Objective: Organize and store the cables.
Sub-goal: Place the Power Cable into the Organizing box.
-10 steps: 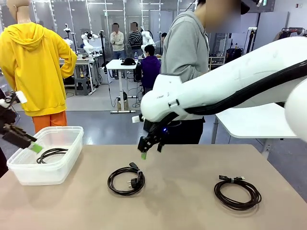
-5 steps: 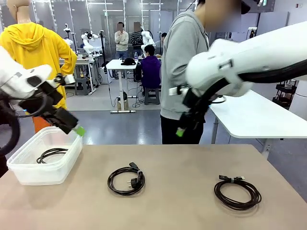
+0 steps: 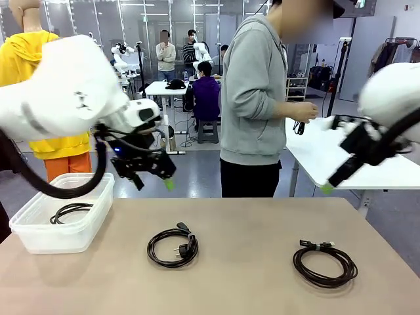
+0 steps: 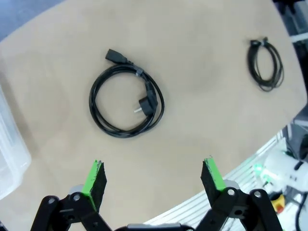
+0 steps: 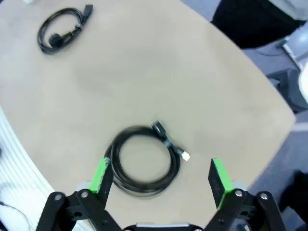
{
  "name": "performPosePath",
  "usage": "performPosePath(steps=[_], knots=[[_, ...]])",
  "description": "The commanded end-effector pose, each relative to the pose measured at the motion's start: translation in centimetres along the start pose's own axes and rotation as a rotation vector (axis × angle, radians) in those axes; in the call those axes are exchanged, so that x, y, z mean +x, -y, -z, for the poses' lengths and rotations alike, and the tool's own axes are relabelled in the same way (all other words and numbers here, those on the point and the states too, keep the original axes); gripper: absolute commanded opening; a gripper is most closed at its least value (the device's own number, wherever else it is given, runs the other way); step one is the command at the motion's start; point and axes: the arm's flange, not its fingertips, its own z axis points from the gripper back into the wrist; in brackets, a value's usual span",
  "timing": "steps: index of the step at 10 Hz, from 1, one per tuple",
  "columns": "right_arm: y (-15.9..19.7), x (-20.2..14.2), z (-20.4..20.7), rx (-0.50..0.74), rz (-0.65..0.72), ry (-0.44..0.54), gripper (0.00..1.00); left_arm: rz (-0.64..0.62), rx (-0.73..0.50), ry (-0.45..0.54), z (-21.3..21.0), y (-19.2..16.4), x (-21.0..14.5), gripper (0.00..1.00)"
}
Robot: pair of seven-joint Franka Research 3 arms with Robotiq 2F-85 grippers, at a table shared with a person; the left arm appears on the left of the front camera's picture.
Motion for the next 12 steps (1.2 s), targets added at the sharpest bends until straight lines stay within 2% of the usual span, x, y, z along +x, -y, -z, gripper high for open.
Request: performPosePath(steps=[1,3,4,5,6,7,11,12], knots=[[0.1,-4.4,-1.4,-0.018,-0.017,0.002,1.00,-0.089,0.114,-0.026,2.1,1.6,3.8,1.00],[0.0,-8.8,-2.2,-0.065,-0.116,0.101,1.00,-0.167,0.118,-0.053,5.9,3.1,5.9,1.00],[-0.3,-10.0,-2.1,-0.107,-0.146,0.151,1.00,-0.140,0.099,-0.090,6.9,3.2,6.4,1.00],[-0.2,-10.7,-2.0,-0.117,-0.104,0.206,1.00,-0.141,0.111,-0.062,6.8,2.4,6.9,1.00],[-0.2,-11.3,-1.7,-0.117,-0.138,0.228,1.00,-0.139,0.098,-0.060,6.7,2.3,4.8,1.00],[0.2,-10.3,-3.0,-0.095,-0.096,0.118,1.00,-0.139,0.098,-0.060,6.7,2.3,4.8,1.00],[0.2,-10.3,-3.0,-0.095,-0.096,0.118,1.00,-0.139,0.098,-0.060,6.7,2.3,4.8,1.00],[0.2,-10.3,-3.0,-0.095,-0.096,0.118,1.00,-0.138,0.094,-0.051,6.9,2.7,5.8,1.00]])
